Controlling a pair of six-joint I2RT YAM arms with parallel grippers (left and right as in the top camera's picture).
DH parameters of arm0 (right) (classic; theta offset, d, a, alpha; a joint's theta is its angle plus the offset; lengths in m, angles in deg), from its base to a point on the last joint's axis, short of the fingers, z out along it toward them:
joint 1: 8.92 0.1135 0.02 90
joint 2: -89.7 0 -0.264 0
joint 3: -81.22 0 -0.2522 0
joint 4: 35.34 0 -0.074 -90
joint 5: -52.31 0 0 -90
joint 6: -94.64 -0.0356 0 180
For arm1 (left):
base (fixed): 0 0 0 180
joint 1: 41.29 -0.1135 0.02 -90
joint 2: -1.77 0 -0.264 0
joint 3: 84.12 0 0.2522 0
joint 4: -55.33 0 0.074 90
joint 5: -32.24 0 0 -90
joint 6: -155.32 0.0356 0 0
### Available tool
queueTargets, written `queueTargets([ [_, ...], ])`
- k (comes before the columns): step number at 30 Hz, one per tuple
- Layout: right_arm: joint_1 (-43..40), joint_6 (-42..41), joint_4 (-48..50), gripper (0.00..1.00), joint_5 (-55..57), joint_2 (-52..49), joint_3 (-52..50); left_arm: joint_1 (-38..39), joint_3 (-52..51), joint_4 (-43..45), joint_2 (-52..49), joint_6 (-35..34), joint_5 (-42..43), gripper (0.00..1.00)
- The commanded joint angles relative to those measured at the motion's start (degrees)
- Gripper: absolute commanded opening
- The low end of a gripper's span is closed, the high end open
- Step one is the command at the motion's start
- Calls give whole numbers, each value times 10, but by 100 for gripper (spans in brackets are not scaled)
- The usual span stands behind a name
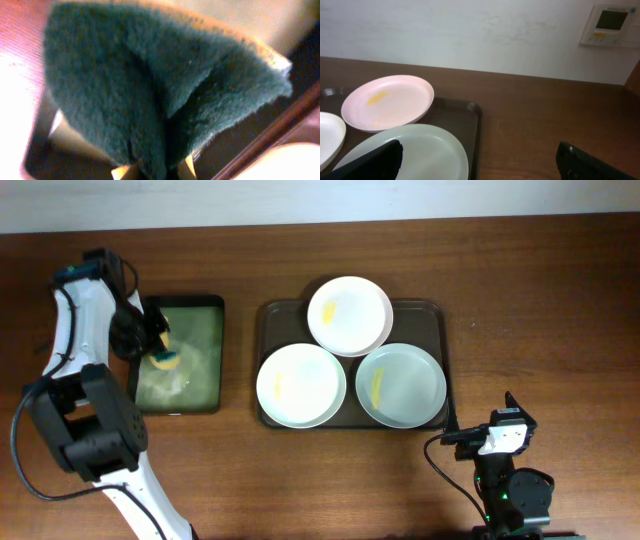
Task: Clean dirty plates on tray and stack at the side
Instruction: 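Lift the sponge with the left gripper and lower it onto the white plate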
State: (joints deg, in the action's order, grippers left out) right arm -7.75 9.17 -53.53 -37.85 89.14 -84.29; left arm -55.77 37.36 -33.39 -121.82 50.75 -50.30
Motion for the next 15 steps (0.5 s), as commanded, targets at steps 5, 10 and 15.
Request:
queueTargets([
  [5,3,-4,-3,98,5,3,-4,-2,225,-113,4,1,31,0],
  [10,3,-4,-3,98,5,3,-4,-2,320,-159,4,1,124,0],
  [15,3,-4,-3,98,5,3,-4,-2,294,-152,-3,1,60,0],
])
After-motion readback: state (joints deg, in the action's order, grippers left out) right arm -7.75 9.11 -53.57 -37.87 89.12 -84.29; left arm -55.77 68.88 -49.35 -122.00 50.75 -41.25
